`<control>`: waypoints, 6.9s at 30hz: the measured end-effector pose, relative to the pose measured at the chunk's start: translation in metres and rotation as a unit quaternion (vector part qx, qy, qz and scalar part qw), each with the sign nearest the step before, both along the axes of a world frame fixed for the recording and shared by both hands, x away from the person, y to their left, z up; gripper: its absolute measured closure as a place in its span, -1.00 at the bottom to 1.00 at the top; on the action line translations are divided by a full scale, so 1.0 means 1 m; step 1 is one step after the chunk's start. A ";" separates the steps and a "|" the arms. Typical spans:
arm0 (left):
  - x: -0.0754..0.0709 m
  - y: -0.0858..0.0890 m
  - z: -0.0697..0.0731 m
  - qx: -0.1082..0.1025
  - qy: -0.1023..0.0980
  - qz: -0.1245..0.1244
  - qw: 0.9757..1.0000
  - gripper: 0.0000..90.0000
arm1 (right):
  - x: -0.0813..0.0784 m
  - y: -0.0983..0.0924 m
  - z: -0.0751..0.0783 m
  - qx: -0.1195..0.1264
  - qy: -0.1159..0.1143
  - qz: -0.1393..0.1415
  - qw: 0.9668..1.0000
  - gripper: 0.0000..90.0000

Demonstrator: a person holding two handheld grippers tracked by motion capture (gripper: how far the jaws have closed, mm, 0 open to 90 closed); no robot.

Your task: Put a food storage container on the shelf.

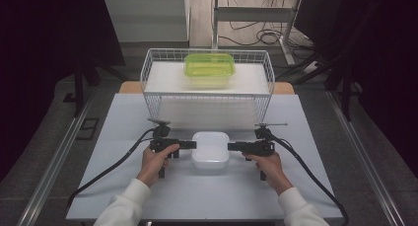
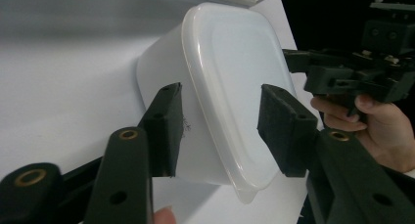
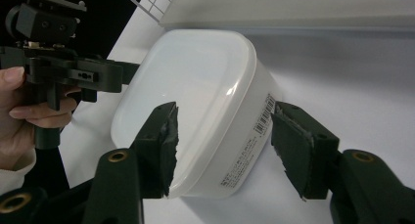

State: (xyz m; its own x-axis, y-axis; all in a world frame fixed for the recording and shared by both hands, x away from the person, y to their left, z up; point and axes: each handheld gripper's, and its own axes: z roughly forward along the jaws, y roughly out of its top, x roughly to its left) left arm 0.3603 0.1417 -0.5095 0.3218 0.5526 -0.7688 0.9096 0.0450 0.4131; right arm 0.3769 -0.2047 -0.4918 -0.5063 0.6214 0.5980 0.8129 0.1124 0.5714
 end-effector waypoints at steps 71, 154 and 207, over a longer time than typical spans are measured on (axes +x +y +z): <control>-0.028 0.013 0.066 -0.045 -0.119 -0.016 0.992 0.79 | -0.016 0.001 0.057 0.059 -0.075 0.027 0.995 0.71; 0.062 0.041 0.234 -0.049 -0.223 0.016 0.974 0.78 | 0.071 0.029 0.243 0.064 -0.172 0.041 0.982 0.73; 0.161 0.043 0.218 -0.102 -0.088 0.074 0.988 0.72 | 0.179 0.036 0.226 0.098 0.001 -0.071 0.993 0.58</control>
State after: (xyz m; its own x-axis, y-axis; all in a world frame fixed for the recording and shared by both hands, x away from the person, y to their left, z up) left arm 0.5211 0.1844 -0.2916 0.3871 0.4424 -0.8090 0.8022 0.2709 0.5320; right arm 0.5564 -0.1683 -0.2657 -0.4210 0.5575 0.7155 0.8136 -0.1167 0.5696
